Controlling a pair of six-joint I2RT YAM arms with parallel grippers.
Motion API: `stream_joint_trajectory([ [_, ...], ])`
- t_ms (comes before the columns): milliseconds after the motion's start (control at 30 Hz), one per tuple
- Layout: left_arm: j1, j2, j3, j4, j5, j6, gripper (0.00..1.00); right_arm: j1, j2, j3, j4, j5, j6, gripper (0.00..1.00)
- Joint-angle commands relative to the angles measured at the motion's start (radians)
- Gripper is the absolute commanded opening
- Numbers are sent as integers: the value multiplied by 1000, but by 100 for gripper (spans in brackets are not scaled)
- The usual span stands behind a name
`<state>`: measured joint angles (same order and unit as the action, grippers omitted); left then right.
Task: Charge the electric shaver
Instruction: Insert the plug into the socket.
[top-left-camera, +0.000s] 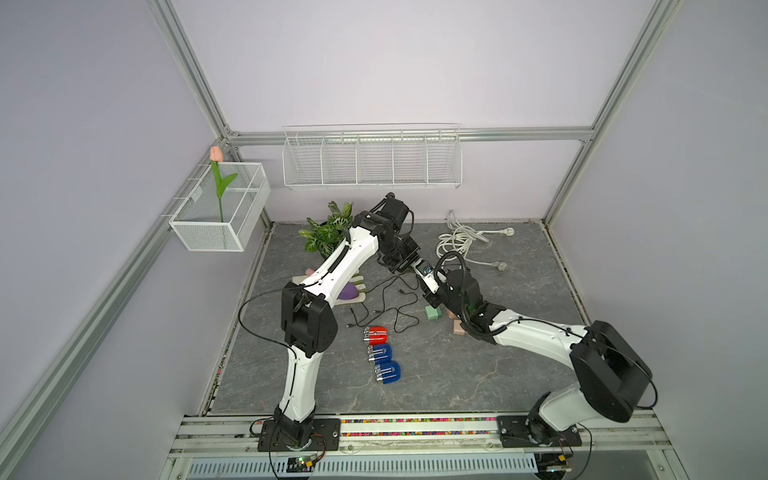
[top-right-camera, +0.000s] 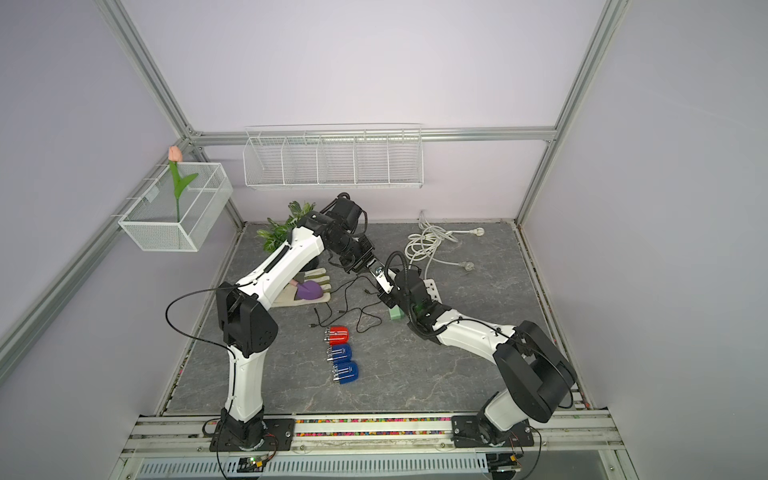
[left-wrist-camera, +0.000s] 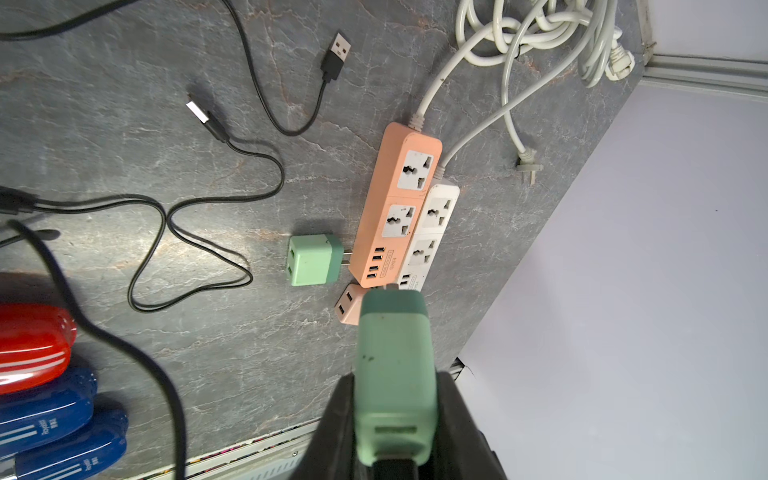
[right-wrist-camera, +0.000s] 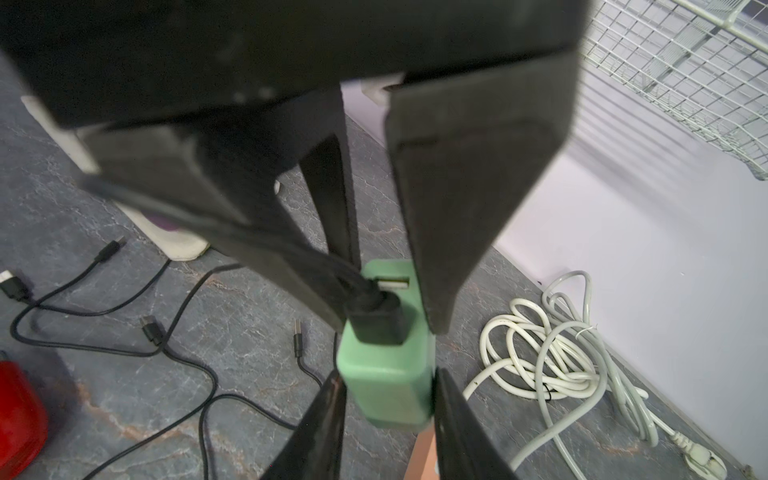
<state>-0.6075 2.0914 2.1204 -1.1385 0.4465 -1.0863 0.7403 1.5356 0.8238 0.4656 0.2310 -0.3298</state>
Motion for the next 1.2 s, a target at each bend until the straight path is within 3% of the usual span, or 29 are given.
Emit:
stream_joint_trajectory([
  [0, -12, 5, -7, 47, 52, -26, 0, 6, 22, 18, 24, -38, 32, 35],
  [100, -12, 6, -15, 51, 63, -30, 0, 2, 31, 29, 25, -38, 36, 29],
  [367, -12, 0, -31, 75, 92, -52, 0, -1, 67, 48, 45, -16, 80, 31],
  [467, -12, -14, -51, 101, 92, -66, 0, -7, 68, 48, 36, -25, 109, 22],
  [567, -13, -17, -58, 115, 102, -78, 0, -11, 61, 49, 34, -34, 129, 8],
  [767, -8, -28, -61, 130, 93, -97, 0, -33, 28, 19, 48, -80, 150, 7],
  [833, -6, -33, -69, 145, 94, -106, 12, -42, 19, 11, 46, -105, 162, 7],
  [1167, 3, -42, -88, 161, 91, -109, 52, -67, -2, -14, 58, -161, 196, 7],
])
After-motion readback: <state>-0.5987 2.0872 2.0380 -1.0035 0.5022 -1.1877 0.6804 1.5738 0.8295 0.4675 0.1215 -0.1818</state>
